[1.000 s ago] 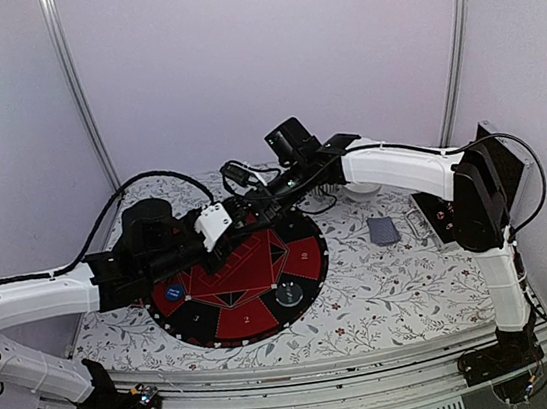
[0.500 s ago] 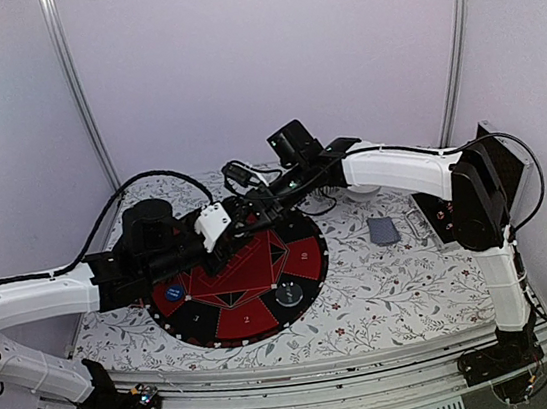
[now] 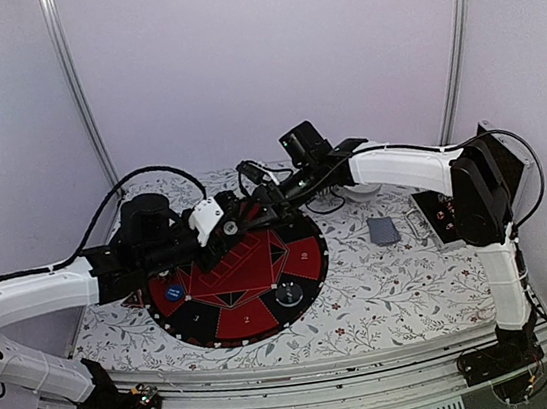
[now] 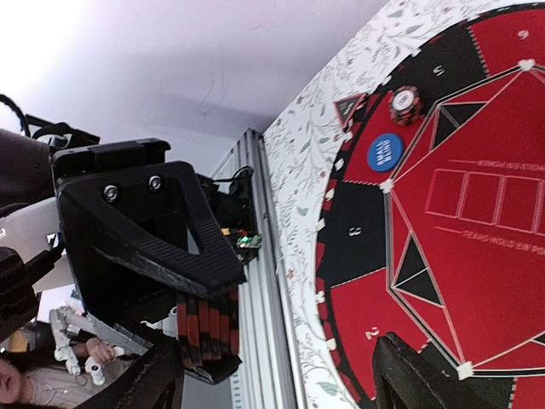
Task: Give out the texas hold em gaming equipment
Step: Pass from the right arm to the left, then place the poker chips pile at the big blind area.
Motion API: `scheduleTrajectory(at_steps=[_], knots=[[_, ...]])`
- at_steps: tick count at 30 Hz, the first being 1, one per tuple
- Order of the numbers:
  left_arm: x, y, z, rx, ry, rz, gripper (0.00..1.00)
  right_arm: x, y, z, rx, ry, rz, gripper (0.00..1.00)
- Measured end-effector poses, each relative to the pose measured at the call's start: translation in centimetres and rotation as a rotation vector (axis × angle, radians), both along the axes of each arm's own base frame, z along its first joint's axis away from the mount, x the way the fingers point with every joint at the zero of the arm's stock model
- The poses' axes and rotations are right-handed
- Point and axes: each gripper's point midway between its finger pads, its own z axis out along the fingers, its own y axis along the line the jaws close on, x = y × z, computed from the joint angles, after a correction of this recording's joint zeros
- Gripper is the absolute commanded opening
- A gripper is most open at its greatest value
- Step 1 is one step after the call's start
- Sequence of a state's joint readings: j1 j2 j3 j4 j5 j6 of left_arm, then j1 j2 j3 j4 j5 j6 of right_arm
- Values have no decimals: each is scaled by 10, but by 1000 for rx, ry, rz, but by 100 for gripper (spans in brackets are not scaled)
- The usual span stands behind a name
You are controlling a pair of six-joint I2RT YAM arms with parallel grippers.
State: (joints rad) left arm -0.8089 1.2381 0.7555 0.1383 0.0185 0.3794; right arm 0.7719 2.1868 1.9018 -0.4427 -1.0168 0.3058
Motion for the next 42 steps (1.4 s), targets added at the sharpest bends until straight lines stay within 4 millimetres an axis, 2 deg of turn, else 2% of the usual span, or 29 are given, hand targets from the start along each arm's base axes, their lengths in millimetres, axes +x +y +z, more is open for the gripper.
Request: scheduleTrajectory(at_steps=[5,10,13,18,22,23,28,31,35,38,42], knots=[[13,2,-6,-6,42,27,0,40,-24,6,-7,-34,-131,82],[12,-1,-5,-24,58,1,0,66,-40,23,26,-71,-210,82],[2,-6,8,-68,35,-62,0,59,-38,24,62,-62,-178,82],[-19,-10,40,-132,-20,-167,0,16,-22,20,102,-51,-42,83],[-27,-15,59,-161,-47,-227,0,-19,-19,39,171,-98,38,81],[-28,-16,64,-169,-54,-236,0,-22,-21,44,182,-114,38,81],[-29,-14,84,-197,-86,-232,0,-21,-31,86,260,-241,-2,80],[-30,-11,86,-195,-89,-222,0,-19,-33,103,290,-289,-27,80],[-25,-6,81,-171,-81,-181,0,-14,-33,105,286,-288,-53,79],[-21,-5,69,-140,-52,-160,0,-13,-32,107,289,-270,-65,78],[-17,-5,58,-117,-32,-142,0,-13,-23,100,280,-241,-63,76]])
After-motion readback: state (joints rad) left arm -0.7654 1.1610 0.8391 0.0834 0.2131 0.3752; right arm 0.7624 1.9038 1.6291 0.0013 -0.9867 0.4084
